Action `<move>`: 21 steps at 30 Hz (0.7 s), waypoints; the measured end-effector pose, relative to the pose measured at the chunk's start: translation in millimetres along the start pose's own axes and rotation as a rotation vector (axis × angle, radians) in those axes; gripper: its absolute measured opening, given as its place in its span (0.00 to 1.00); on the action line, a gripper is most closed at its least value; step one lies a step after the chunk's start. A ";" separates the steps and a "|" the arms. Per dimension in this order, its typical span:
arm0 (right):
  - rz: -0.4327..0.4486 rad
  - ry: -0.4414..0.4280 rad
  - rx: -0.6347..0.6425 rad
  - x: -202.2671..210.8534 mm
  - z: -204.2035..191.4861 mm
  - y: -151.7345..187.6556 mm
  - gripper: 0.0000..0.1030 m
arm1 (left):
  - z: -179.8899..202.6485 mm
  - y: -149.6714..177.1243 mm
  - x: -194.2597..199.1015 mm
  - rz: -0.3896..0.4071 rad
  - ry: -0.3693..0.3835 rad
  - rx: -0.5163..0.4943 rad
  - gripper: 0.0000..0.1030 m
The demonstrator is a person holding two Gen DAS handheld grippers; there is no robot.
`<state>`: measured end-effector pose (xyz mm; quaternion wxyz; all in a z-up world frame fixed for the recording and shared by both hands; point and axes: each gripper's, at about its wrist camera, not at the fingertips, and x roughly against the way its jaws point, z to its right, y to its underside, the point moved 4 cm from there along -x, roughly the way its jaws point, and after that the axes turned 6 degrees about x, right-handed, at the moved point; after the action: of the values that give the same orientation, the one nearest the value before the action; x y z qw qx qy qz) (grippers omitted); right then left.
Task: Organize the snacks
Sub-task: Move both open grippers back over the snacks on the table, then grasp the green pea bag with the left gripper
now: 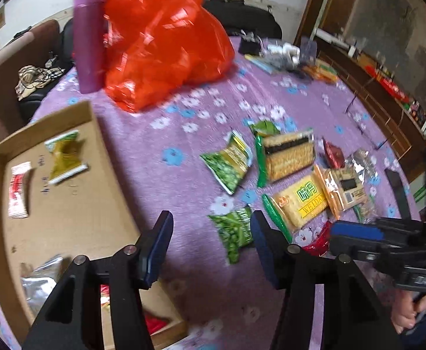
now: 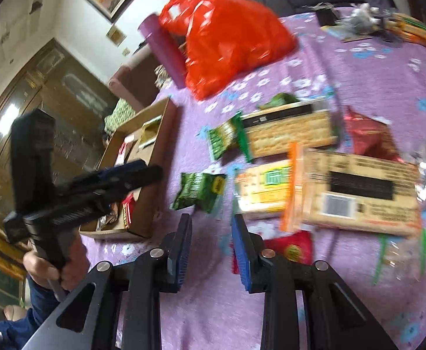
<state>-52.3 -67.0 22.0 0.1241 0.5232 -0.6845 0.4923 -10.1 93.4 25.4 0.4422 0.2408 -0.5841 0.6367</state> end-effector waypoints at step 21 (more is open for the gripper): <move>0.029 0.043 -0.046 18.8 24.9 23.9 0.38 | 33.5 32.9 -27.6 -0.033 -0.021 -0.052 0.38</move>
<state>-71.7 -98.9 9.8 0.1439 0.4996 -0.7003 0.4892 -31.3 56.0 -8.0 0.4526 0.2457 -0.6009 0.6113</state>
